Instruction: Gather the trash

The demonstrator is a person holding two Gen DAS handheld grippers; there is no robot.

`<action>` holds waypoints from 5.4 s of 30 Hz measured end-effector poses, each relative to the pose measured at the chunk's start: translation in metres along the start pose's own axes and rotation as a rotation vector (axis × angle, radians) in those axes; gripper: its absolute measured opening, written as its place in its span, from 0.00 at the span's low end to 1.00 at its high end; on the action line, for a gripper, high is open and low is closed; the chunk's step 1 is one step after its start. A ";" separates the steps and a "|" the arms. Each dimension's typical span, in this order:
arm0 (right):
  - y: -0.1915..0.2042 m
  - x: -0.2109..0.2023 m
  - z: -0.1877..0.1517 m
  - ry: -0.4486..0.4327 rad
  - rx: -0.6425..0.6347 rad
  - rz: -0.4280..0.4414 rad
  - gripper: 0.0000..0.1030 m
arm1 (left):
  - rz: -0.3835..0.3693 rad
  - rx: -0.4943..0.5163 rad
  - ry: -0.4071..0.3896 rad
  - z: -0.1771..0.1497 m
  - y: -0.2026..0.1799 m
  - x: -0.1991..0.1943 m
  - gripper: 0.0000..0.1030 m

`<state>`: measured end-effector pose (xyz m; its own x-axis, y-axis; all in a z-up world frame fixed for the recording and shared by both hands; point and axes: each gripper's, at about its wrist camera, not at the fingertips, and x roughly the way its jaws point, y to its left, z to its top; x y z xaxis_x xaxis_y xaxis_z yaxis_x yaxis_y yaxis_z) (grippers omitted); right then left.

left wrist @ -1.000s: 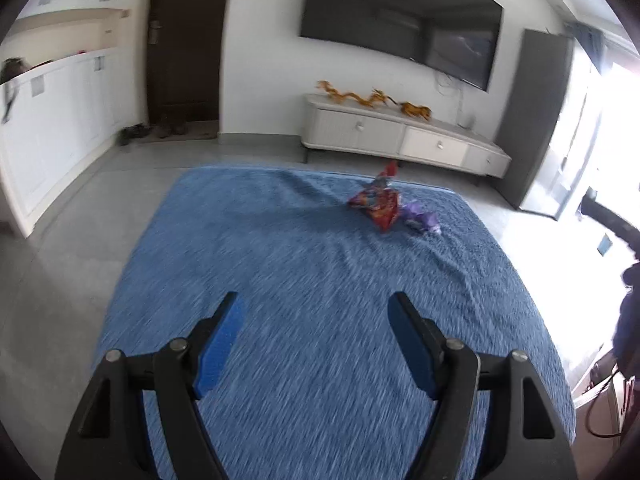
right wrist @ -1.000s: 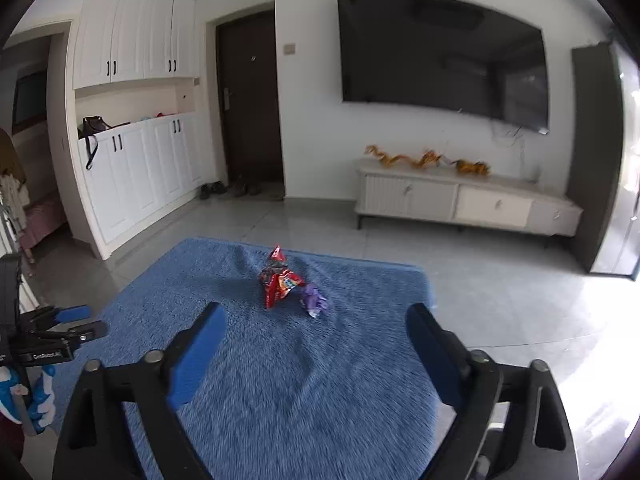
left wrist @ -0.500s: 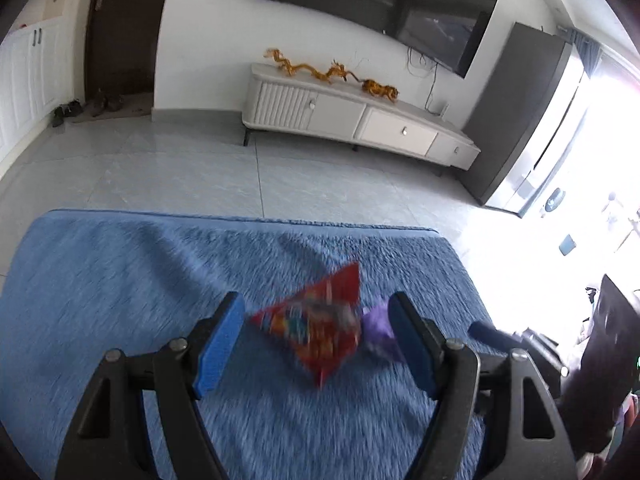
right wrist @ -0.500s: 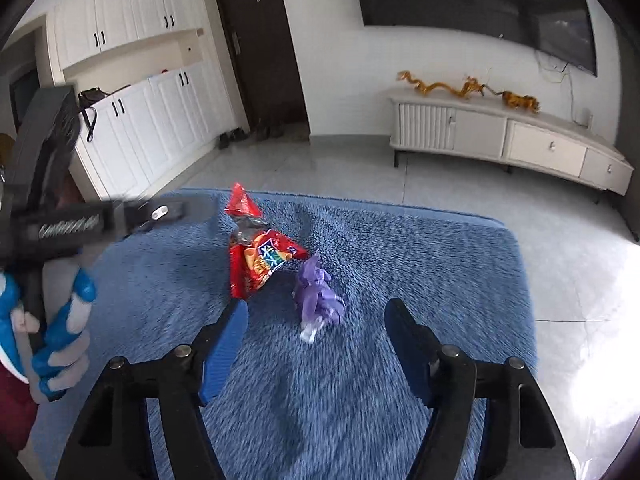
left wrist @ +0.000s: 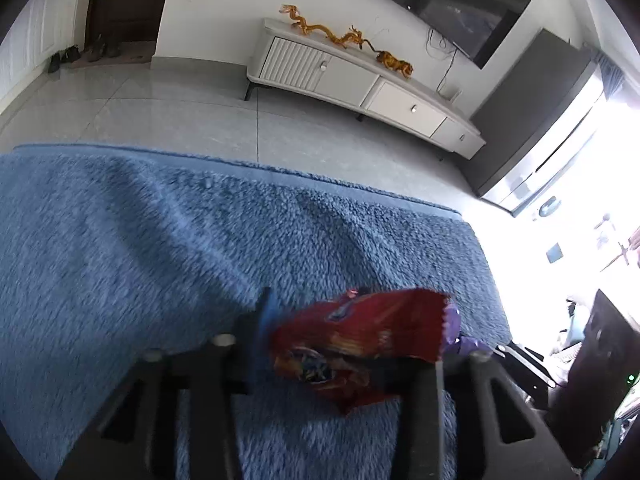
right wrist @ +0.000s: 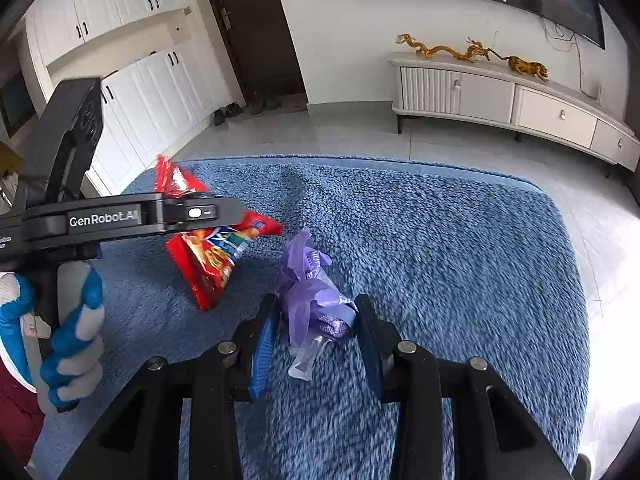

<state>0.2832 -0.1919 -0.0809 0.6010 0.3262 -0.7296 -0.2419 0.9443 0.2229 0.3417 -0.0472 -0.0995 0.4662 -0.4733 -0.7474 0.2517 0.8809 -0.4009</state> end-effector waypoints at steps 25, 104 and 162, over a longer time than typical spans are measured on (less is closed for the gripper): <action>0.110 -0.199 -0.077 -0.187 -0.078 0.033 0.35 | 0.241 0.105 -0.333 -0.161 -0.042 -0.251 0.06; -0.262 -0.214 -0.293 0.007 0.503 -0.369 0.57 | -0.030 0.504 0.232 -0.198 -0.423 0.115 0.08; -0.005 -0.303 -0.141 -0.361 0.105 -0.387 0.96 | 0.337 0.389 -0.412 -0.187 -0.211 -0.201 0.75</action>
<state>-0.0045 -0.3014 0.0478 0.8595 -0.0696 -0.5064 0.1150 0.9916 0.0589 0.0363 -0.1373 0.0360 0.8399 -0.2018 -0.5038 0.2876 0.9528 0.0978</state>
